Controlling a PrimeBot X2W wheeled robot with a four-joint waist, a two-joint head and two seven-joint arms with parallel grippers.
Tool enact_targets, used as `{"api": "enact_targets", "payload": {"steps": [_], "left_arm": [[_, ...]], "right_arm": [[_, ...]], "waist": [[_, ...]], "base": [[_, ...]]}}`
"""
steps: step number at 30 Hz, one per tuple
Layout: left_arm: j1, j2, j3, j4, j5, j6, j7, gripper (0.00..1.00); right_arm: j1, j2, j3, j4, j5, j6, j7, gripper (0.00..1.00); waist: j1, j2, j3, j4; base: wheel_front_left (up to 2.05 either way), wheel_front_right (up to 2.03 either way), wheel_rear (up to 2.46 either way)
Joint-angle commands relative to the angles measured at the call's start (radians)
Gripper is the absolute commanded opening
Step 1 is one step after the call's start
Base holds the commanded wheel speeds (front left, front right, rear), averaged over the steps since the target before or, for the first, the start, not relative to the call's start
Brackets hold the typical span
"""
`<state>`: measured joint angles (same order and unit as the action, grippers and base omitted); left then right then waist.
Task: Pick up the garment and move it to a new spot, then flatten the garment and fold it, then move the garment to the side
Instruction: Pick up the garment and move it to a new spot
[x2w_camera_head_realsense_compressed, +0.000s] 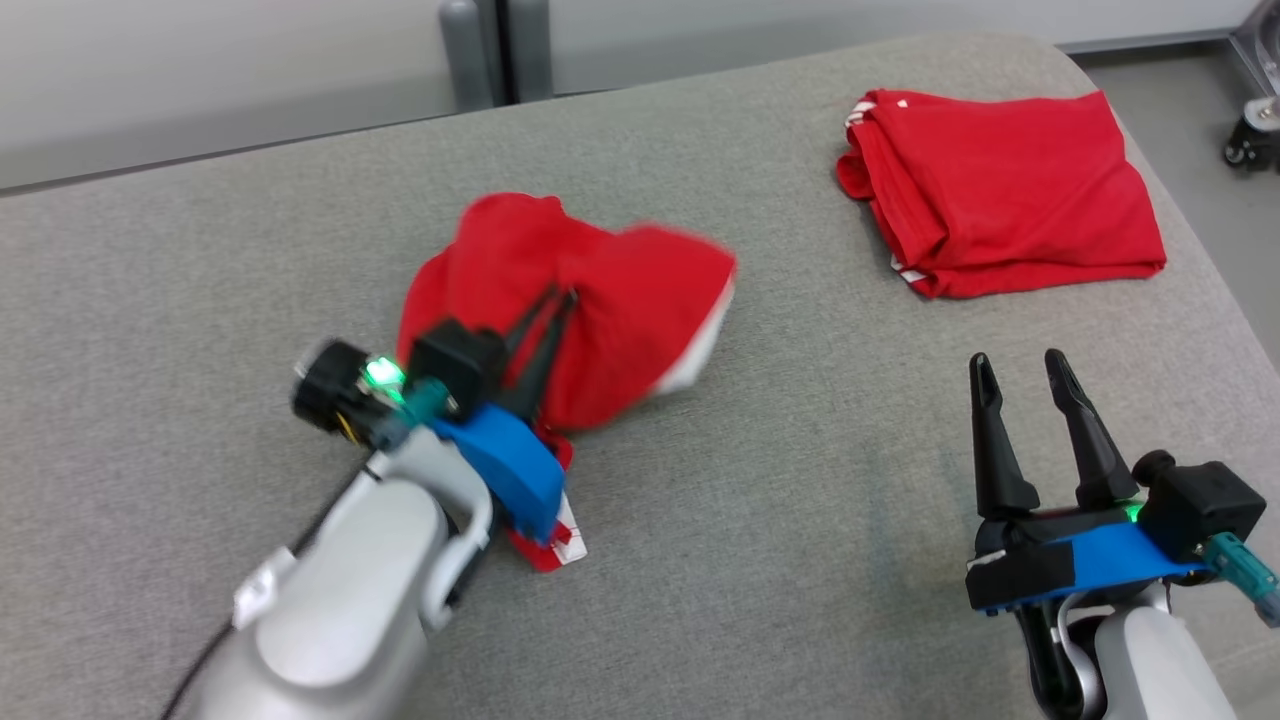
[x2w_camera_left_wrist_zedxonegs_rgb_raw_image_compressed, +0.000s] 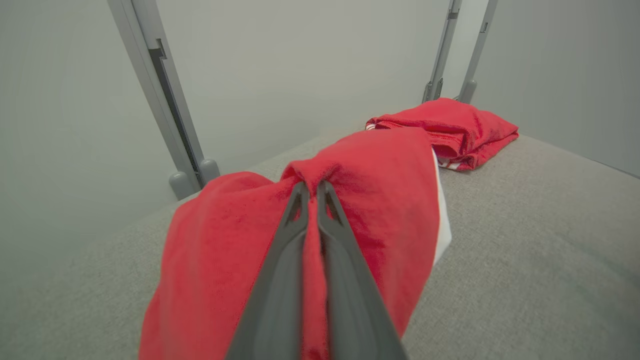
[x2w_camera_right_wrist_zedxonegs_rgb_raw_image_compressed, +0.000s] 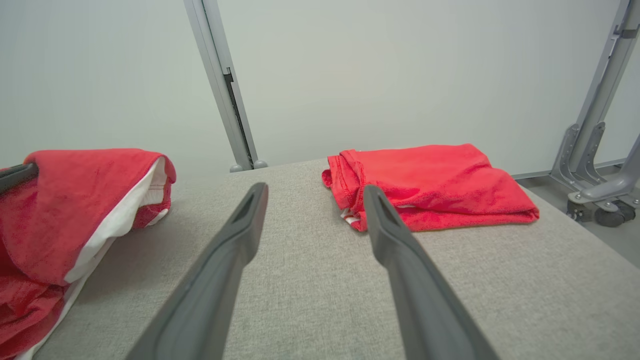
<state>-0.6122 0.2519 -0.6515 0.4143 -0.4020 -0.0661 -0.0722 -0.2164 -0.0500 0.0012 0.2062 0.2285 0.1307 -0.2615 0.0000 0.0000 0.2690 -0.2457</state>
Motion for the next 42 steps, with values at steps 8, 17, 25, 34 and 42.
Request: {"api": "enact_targets", "payload": {"steps": [8,17,25,34,42], "left_arm": [[0.088,-0.058,-0.056,0.037,0.008,0.002,-0.093,1.0],[0.134,0.004,0.051,0.008,-0.018,0.085,-0.174,1.0],[0.289,0.106,0.232,-0.135,-0.005,0.175,-0.193,1.0],[0.47,0.14,0.384,-0.238,0.012,0.207,-0.194,1.0],[0.611,0.092,0.5,-0.324,0.054,0.195,-0.194,1.0]], "right_arm": [[0.034,-0.001,0.014,0.029,-0.014,0.0,-0.005,1.0],[0.078,-0.001,-0.006,0.044,-0.028,0.0,-0.005,1.0],[0.094,-0.002,-0.02,0.051,-0.032,0.0,-0.005,1.0],[0.111,-0.002,-0.02,0.061,-0.044,0.0,-0.005,1.0],[0.137,-0.001,-0.038,0.074,-0.051,0.0,-0.005,1.0]], "waist": [[0.0,0.0,-0.059,0.044],[0.0,0.0,-0.12,0.12],[0.0,0.0,-0.138,0.199],[0.0,0.0,-0.159,0.249],[0.0,0.0,-0.186,0.285]], "base": [[0.0,0.0,0.0],[0.0,0.0,0.0],[0.0,0.0,0.0],[0.0,0.0,0.0],[0.0,0.0,0.0]]}}
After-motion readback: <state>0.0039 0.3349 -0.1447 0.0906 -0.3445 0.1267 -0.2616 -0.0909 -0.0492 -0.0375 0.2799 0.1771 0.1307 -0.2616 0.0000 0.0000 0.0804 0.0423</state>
